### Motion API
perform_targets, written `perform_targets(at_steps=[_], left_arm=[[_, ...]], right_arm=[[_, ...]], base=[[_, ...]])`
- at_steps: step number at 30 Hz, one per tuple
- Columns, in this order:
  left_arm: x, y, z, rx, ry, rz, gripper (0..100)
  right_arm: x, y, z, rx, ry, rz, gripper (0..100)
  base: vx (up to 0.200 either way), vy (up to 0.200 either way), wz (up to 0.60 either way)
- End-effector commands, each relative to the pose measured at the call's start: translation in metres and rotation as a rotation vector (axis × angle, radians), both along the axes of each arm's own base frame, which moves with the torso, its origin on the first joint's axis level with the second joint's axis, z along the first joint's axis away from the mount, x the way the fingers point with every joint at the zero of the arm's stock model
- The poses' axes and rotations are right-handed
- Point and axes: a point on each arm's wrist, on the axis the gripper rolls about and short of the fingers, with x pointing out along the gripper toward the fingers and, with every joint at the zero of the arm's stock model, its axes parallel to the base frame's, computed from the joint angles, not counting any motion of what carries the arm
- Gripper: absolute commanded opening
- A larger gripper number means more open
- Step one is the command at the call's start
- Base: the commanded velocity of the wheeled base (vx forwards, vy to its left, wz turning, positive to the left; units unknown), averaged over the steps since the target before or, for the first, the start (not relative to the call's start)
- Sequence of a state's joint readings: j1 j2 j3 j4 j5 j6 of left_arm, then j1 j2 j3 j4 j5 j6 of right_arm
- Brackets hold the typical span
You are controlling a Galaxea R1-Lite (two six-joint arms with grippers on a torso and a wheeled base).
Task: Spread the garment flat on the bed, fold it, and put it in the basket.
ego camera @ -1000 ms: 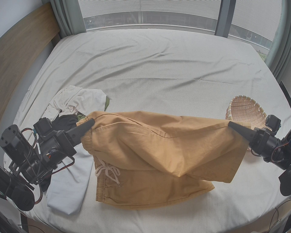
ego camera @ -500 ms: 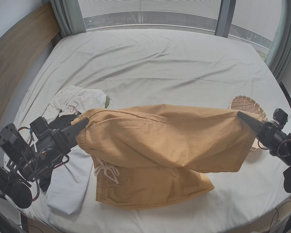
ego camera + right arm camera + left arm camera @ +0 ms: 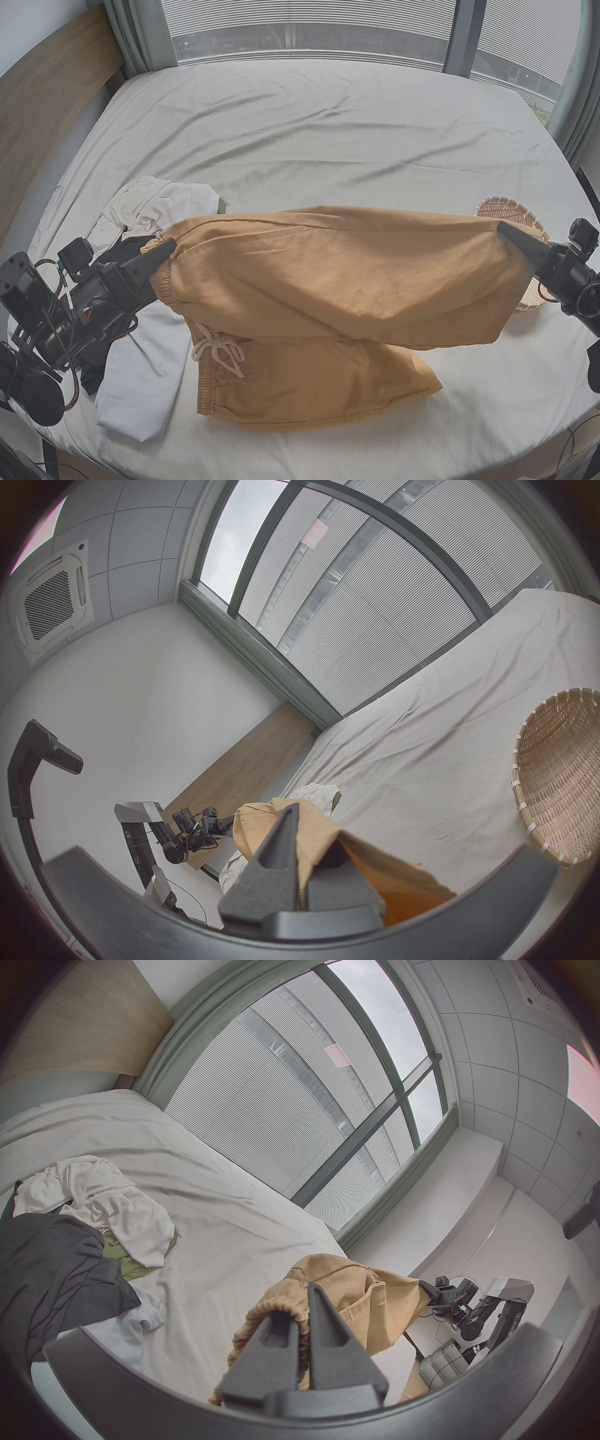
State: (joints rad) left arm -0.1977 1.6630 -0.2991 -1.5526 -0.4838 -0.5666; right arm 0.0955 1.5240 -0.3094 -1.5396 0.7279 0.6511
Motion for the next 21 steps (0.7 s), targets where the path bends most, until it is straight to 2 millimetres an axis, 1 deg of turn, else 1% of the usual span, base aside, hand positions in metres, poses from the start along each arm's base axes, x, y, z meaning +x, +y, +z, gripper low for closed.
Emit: perform_targets(at_steps=[1,8,17,21], left_arm=[[0.001,0.002,0.002,-0.003,-0.008,0.008,0],[0.002,0.001,0.004,-0.006,-0.016,0.008,0],[0.003,0.006,0.016,-0.019,-0.069,0.028,0],[0.003,0.007,0.017,-0.02,-0.074,0.03,0]], right_arm=[[0.001,-0.001,0.001,0.004,0.001,-0.005,0],[0.001,-0.006,0.003,0.016,0.006,-0.018,0],[-0.001,-0.007,0.006,0.016,-0.01,-0.017,0],[0.0,-0.007,0.007,0.016,-0.012,-0.018,0]], base=[[0.0,0.0,0.0],[0.0,0.0,0.0],[0.0,0.0,0.0],[0.0,0.0,0.0]])
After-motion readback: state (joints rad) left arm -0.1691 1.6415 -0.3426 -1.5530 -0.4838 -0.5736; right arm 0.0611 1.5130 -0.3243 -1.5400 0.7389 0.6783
